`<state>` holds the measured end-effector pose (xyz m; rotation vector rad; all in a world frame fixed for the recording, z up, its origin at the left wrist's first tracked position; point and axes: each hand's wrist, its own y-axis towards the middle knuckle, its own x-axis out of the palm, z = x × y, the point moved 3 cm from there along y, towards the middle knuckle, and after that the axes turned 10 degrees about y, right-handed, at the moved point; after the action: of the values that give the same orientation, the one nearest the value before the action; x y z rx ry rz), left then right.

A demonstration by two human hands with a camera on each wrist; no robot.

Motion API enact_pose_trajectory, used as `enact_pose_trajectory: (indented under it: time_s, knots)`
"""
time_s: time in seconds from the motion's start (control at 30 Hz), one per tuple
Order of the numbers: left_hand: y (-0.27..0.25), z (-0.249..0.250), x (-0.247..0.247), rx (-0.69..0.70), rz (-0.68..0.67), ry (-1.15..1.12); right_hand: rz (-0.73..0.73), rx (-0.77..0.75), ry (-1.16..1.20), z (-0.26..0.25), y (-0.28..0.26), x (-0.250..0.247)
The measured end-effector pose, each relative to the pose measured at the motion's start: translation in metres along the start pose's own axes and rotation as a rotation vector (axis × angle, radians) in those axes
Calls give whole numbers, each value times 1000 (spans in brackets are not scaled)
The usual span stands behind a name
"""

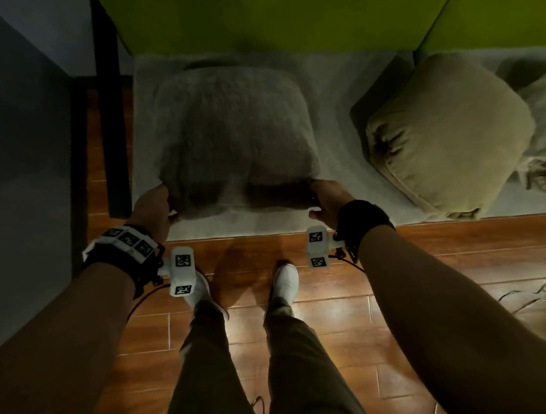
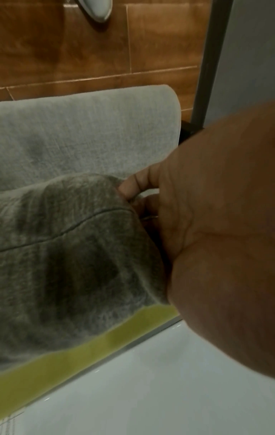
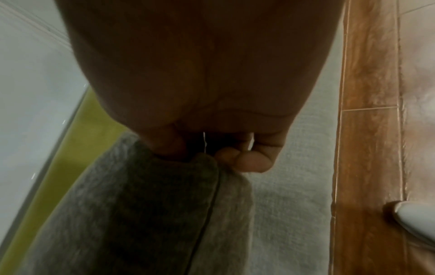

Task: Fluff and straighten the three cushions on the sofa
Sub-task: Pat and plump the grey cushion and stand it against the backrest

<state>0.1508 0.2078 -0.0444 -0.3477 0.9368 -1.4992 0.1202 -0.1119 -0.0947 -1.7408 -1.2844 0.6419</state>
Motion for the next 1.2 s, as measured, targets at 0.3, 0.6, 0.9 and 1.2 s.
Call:
enact_pose_trajectory:
  time_s: [0.3,0.6,0.9,1.2]
  knots:
    - [-2,0,5,-142,-19,52,29,59,79,-8,-9,-2]
    - [1,1,16,-124,-11,145,-3,-107,-356,-27,-18,-4]
    - [-5,-3,23,-216,-37,174,31,-117,223,-1,-23,-45]
    - [-7,5,11,-187,65,-3,-29,-18,286,-14,-34,-26]
